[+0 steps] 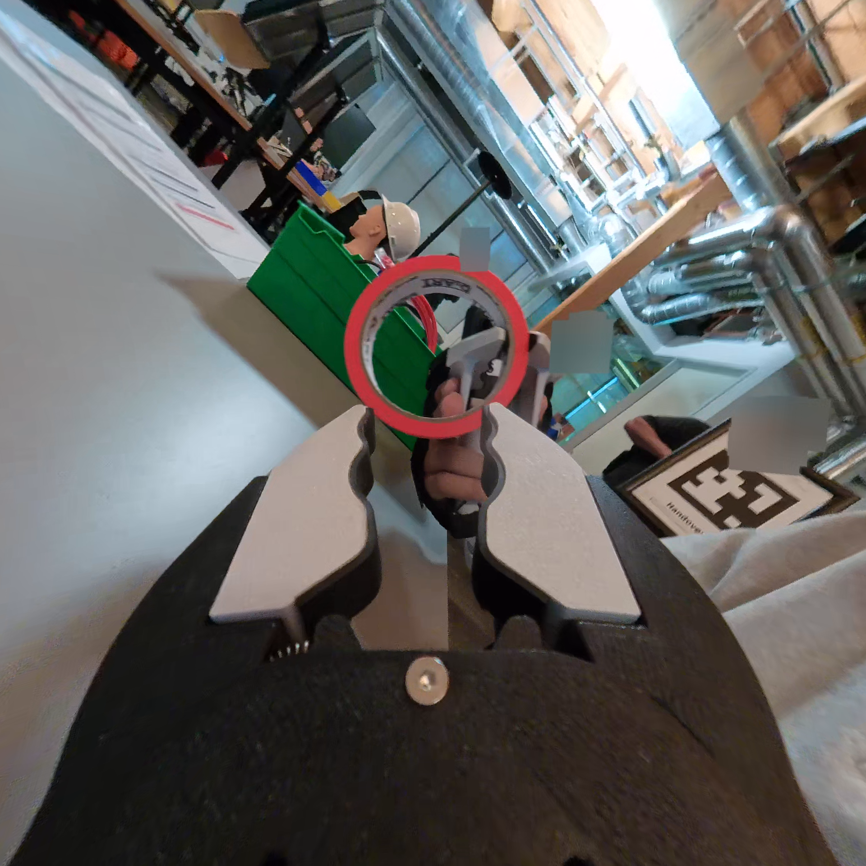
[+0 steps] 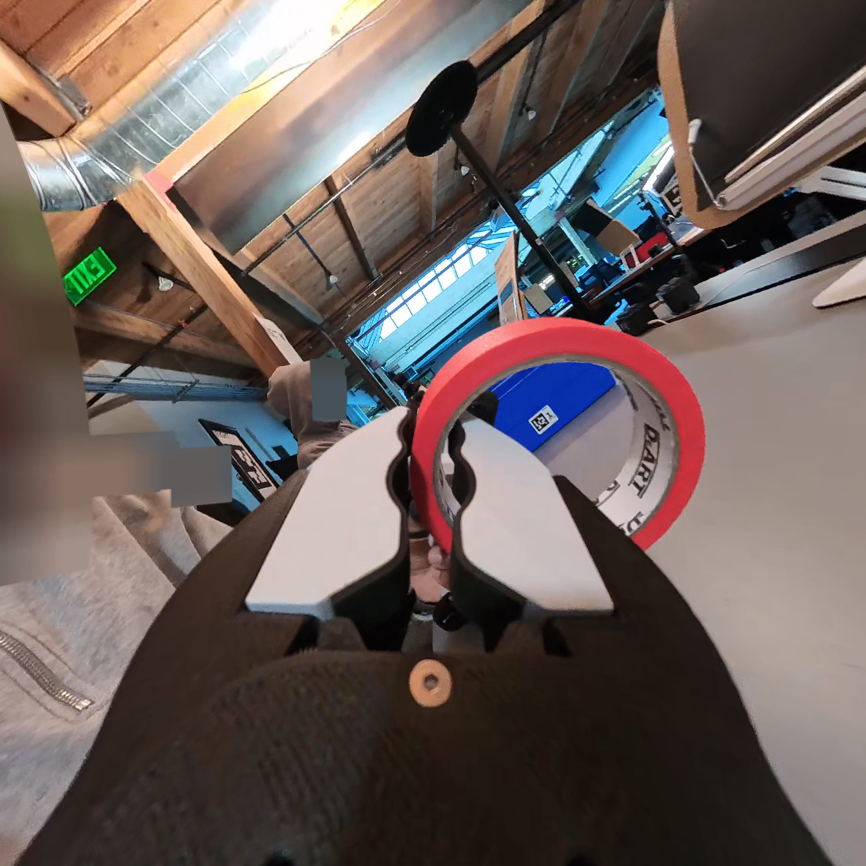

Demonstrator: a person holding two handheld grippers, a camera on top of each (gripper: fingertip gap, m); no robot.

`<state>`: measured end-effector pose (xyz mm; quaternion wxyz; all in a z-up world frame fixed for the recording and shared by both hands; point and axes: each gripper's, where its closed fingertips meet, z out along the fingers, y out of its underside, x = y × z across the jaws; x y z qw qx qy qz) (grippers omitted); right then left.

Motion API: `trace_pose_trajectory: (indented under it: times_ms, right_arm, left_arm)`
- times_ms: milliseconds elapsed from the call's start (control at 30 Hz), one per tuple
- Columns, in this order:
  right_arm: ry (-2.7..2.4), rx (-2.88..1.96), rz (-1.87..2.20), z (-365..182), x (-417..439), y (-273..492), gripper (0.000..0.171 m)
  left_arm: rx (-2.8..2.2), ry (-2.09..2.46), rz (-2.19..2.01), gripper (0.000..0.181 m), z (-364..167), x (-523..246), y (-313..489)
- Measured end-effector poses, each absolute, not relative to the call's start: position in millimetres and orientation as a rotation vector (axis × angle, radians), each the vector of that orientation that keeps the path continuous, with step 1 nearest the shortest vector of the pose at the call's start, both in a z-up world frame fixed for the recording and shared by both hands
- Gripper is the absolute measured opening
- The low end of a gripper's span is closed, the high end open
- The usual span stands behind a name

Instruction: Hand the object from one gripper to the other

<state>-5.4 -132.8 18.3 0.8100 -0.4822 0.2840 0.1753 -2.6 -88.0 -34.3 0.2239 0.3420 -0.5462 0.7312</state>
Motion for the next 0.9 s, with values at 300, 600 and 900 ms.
trace_pose_trajectory:
  times_ms: [300, 600, 900]
  right_arm:
    - [0.647, -1.125, 0.459, 2, -9, -115, 0.014]
    - [0.641, -1.146, 0.519, -2, -15, -108, 0.014]
    - [0.617, -1.208, 0.551, -8, -24, -94, 0.014]
  left_arm:
    - [0.736, -1.964, 2.094, 0.041, -40, -21, -105]
    - [0.491, -2.282, 2.159, 0.032, -43, -40, -118]
    - [0.473, -2.206, 2.141, 0.027, -42, -44, -119]
